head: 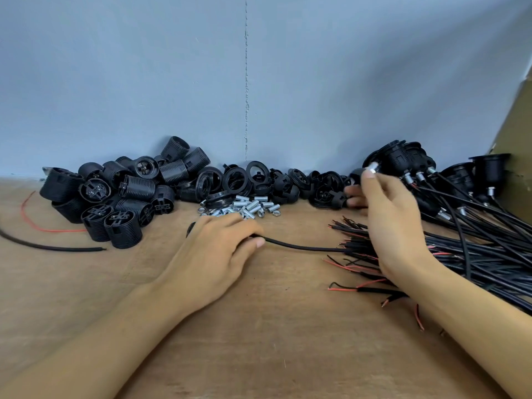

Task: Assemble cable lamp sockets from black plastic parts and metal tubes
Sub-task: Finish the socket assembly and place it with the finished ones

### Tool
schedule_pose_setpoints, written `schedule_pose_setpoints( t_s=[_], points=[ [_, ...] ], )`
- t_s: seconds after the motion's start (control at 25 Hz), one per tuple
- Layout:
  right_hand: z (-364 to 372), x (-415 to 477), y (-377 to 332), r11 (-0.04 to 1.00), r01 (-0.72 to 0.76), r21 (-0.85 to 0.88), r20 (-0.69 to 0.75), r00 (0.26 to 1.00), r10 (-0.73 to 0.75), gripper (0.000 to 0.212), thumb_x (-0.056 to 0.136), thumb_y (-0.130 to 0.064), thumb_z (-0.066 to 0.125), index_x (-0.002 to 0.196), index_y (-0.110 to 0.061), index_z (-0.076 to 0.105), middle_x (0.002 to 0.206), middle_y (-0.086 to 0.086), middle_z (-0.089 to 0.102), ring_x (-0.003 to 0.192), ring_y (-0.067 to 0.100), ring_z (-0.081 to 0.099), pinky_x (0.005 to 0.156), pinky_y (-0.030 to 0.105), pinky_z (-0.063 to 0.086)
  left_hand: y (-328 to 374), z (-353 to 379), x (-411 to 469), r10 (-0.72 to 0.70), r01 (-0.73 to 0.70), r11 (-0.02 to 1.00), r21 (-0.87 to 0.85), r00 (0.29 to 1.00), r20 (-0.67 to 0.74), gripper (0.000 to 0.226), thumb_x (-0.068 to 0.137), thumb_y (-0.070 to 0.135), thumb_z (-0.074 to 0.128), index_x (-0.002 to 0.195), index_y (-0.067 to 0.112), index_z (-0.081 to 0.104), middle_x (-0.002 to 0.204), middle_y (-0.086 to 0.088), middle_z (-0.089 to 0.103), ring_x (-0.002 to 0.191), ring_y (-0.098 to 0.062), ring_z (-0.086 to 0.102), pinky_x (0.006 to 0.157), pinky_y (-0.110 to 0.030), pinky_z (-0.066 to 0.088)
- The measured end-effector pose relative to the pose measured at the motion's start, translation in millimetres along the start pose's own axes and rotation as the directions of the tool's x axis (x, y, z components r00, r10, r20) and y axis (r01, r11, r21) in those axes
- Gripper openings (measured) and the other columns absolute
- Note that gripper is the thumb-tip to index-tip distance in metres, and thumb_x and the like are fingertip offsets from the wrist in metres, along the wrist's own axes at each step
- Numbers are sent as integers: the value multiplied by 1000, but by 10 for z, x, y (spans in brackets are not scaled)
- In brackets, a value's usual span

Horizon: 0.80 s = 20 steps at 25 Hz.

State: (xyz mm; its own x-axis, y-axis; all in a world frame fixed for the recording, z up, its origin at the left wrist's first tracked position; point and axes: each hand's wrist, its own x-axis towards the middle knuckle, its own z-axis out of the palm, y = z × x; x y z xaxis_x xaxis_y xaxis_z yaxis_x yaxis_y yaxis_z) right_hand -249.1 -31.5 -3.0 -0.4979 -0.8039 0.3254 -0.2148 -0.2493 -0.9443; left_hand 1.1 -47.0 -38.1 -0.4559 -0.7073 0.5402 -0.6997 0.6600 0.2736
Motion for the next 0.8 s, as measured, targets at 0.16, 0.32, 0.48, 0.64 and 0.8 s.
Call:
schedule_pose_setpoints(
  t_s=[0.16, 0.32, 0.48, 0.64, 0.8],
  points=[
    [-119, 120, 6, 998, 36, -51, -203, 978, -46, 16, 98, -51, 48, 102, -38, 56, 94, -14, 72, 98, 8, 67, 96, 37, 50, -68, 10, 21, -40, 36, 999, -29, 989, -141, 13, 100, 27, 55, 103, 29, 68, 91, 16, 61, 78, -11, 56, 80, -36, 43],
    [-164, 114, 29, 929, 3, -370, -77, 996, -34, 32, 91, -66, 38, 93, -38, 54, 87, -14, 72, 86, 21, 70, 89, 48, 51, -68, 18, 26, -138, 128, 990, -56, 958, -252, 10, 97, 20, 62, 101, 30, 64, 88, 19, 61, 75, -10, 57, 71, -34, 43],
    [-92, 12, 12, 783, 129, -608, 76, 992, -105, 47, 94, -71, 30, 100, -34, 58, 78, -14, 69, 83, 17, 64, 73, 38, 43, -30, 69, 55, -190, 156, 978, -136, 937, -294, 8, 95, 26, 57, 96, 28, 64, 88, 16, 65, 78, -11, 61, 75, -40, 50],
    [1, -73, 52, 741, 281, -610, 289, 950, -121, 45, 98, -64, 32, 108, -28, 58, 74, -9, 68, 77, 18, 64, 71, 38, 49, 24, 82, 72, -226, 161, 965, -206, 911, -344, 9, 97, 20, 60, 97, 29, 63, 88, 19, 64, 85, 0, 60, 73, -11, 43],
    [58, -99, -11, 862, 283, -420, 198, 956, -218, 41, 99, -61, 36, 103, -27, 59, 58, -20, 60, 59, 2, 54, 61, 24, 43, 205, 46, 72, -189, 106, 961, -255, 926, -325, 7, 99, 26, 58, 98, 33, 60, 72, 22, 59, 76, 5, 57, 67, -5, 37]
  ],
)
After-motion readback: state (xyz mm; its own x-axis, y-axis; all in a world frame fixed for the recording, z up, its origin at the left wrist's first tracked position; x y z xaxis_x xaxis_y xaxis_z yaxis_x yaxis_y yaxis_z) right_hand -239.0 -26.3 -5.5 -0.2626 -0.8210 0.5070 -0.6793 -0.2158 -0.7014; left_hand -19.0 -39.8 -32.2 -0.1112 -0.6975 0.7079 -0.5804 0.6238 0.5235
